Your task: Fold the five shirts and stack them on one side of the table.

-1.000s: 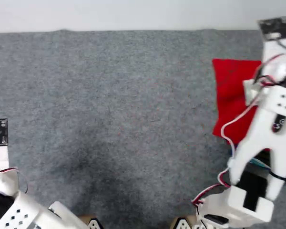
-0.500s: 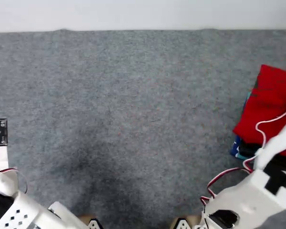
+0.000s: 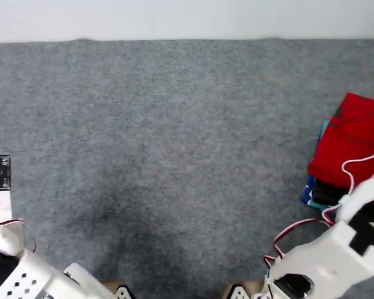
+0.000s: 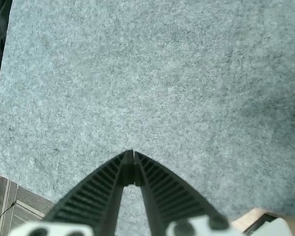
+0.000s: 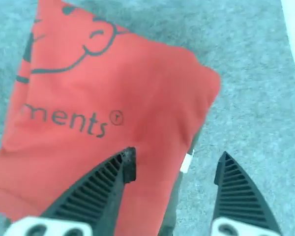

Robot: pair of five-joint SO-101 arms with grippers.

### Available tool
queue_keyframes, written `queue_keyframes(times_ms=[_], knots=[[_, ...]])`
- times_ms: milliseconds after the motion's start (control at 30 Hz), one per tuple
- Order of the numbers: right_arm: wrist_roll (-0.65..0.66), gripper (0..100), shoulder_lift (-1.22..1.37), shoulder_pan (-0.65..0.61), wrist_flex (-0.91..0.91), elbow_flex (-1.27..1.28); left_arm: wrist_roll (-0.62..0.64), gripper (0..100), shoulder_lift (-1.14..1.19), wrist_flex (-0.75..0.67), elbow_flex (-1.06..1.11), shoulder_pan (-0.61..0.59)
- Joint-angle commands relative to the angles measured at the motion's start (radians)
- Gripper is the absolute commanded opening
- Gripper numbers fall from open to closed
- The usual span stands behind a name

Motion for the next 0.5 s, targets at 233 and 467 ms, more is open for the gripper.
queue_keyframes(times_ms=[233,467], knots=[[-0.015,4.0,-0.062,-0.177,0.237,0.032,-0.008,1,-0.011,-0.026,0.022,0.008],[-0.018,0.9,0.124,-0.191,0.067,0.216,-0.008,1,-0.011,-0.026,0.025,0.008]])
